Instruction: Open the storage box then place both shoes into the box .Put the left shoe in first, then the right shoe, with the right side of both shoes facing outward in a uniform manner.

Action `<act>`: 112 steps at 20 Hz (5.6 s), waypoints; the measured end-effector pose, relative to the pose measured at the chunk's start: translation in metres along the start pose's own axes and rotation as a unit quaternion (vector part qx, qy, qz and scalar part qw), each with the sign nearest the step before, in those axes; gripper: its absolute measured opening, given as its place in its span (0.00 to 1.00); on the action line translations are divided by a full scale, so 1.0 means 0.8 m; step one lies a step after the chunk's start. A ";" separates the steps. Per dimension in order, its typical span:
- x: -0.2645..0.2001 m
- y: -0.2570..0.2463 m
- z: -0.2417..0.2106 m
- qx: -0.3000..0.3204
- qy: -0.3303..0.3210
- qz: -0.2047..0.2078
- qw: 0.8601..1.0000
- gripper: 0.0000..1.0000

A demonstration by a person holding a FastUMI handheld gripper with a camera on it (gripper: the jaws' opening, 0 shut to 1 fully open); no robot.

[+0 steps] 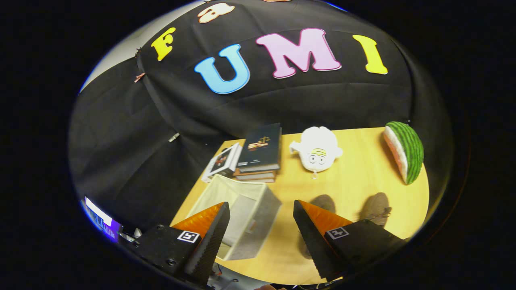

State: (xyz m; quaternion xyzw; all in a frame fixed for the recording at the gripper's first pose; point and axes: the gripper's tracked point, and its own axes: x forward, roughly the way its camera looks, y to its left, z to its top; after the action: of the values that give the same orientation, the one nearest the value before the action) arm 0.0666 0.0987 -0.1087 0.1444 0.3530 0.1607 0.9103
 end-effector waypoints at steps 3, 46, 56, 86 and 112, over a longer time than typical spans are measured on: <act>-0.009 -0.062 -0.021 0.001 0.008 -0.035 0.999 0.98; 0.099 -0.157 -0.183 -0.002 0.156 -0.027 0.987 0.06; 0.022 -0.083 -0.129 0.115 0.091 -0.035 0.989 0.06; 0.153 0.174 -0.127 0.263 0.057 -0.045 0.962 0.06; 0.037 0.124 -0.059 0.128 -0.010 -0.008 0.992 0.99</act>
State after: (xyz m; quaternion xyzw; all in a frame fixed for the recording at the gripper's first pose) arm 0.0354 0.2069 -0.1226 0.2588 0.3628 0.1053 0.8890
